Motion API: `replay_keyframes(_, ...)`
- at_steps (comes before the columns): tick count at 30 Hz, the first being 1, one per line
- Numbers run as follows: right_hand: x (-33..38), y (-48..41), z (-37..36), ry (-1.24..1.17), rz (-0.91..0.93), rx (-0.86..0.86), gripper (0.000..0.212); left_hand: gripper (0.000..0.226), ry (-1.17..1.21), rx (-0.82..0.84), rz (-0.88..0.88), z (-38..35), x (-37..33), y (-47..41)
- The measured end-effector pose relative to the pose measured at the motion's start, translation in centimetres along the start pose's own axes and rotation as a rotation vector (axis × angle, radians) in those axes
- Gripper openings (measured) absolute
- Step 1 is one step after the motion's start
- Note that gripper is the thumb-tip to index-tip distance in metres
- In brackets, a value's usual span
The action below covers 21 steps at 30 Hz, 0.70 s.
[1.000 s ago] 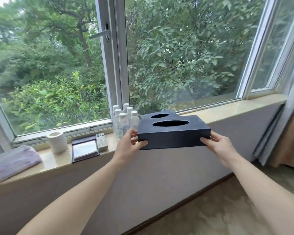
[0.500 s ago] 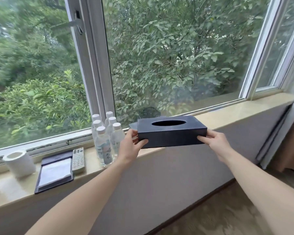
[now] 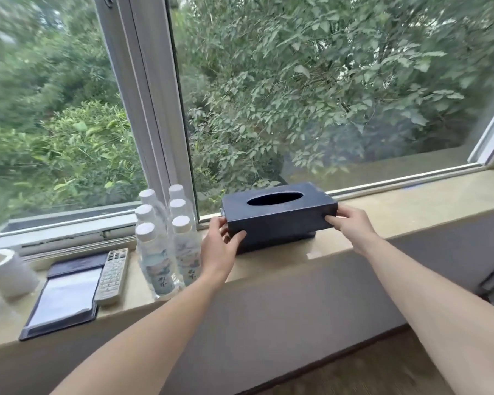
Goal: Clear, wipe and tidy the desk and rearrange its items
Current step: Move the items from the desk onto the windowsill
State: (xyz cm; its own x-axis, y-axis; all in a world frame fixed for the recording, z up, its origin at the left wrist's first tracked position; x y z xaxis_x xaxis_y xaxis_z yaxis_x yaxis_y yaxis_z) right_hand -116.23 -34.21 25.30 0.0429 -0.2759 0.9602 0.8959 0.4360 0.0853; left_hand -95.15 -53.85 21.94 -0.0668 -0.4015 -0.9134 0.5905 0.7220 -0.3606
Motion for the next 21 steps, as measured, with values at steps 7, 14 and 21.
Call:
replay_keyframes(7, -1.5, -4.8, -2.3, -0.034, -0.037, 0.092, 0.036, 0.035, -0.054, -0.04, 0.052, -1.2, 1.9, -2.0)
replay_keyframes(14, -0.6, -6.9, -3.6, 0.026, -0.093, 0.172, 0.04, 0.035, -0.143, -0.054, 0.064, -1.0, 2.1, -3.9)
replay_keyframes(21, -0.8, -7.3, -4.3, 0.058, -0.137, 0.11, 0.046, 0.034, -0.152, -0.017, 0.089, -1.4, 2.5, -5.0)
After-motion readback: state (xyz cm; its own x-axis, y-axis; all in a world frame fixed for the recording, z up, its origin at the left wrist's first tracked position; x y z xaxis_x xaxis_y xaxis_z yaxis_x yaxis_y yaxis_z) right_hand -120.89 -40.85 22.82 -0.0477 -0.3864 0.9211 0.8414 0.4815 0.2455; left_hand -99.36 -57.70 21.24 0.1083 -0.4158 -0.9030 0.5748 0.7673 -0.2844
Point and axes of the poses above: each hand's wrist, its own y-axis away from the middle knuckle, its own z-axis out of the back of the hand, x = y × z, the point moved 1 cm from there along -y, towards the middle knuckle, and after that the axes turned 8 degrees about -z, right-handed, at the moved point
